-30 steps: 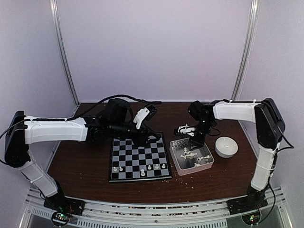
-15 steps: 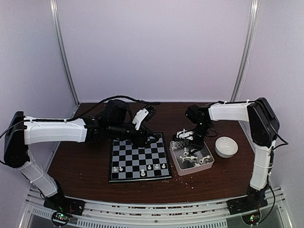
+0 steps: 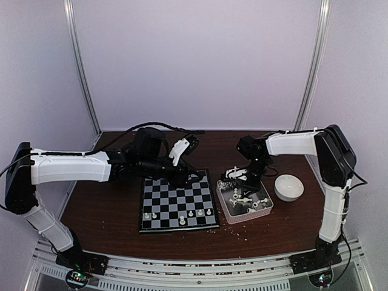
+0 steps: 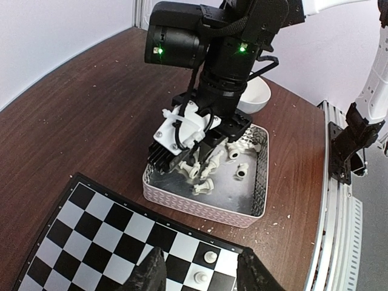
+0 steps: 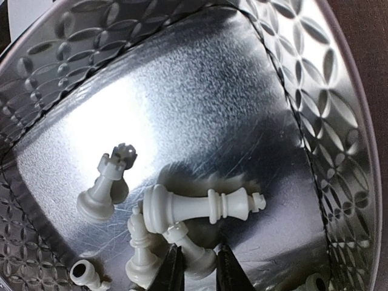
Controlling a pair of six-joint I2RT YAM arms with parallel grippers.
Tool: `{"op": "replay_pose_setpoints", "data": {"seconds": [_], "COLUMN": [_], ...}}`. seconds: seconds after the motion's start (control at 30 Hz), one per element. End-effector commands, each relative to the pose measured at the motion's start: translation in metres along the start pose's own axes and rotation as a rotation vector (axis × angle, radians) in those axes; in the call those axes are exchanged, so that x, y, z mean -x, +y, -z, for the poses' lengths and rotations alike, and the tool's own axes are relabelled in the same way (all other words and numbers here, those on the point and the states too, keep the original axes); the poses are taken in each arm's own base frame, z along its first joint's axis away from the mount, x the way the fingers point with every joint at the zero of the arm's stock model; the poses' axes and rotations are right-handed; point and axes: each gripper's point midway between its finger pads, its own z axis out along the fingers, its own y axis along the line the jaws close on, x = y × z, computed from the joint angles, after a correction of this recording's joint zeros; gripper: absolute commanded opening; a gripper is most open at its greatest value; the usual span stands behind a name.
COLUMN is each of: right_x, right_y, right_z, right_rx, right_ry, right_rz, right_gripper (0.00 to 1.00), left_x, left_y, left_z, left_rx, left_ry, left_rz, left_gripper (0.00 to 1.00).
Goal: Set up the chess pieces on the board
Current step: Pick up the chess piece from the storage box.
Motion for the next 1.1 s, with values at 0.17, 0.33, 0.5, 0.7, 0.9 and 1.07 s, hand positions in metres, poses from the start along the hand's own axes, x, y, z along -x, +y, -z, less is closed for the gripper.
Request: {"op": "replay_pose_setpoints", "data": {"seconds": [0.17, 0.33, 0.5, 0.7, 0.9, 1.07], "right_x": [-0.004, 0.019, 0.056, 0.086, 0.094, 0.097], "right_y": [0.008, 0.022, 0.051, 0.076, 0.085, 0.087], "right_z": [0.036, 0.081, 0.123, 0.152, 0.152, 0.152], "right_rx": [-0.036, 0.004, 0.184, 0.362, 0.409, 0.407], "right_ry": [-0.090, -0.239, -0.431, -0.564, -0.565, -0.561], "right_rz": [-0.104, -0.160, -0.204, -0.250, -0.252, -0.252], "right_gripper": [0.12, 0.11, 0.12, 0.12, 0.12, 0.12], "left_x": [0.025, 0.038, 0.056, 0.062, 0.057, 0.053], "left_y": [0.002, 0.001, -0.011, -0.023, -0.032, -0.037], "left_z": [0.004, -0.005, -0.021, -0.040, -0.055, -0.063], "left_rx": [0.016, -0.009, -0.068, -0.165, -0.209, -0.239], "left_ry": [-0.088, -0.148, -0.221, -0.260, -0.250, -0.224], "left_rz": [-0.029, -0.057, -0.116, -0.138, -0.139, -0.129], "left_gripper": [0.40, 0.40, 0.37, 0.36, 0.36, 0.35]}}
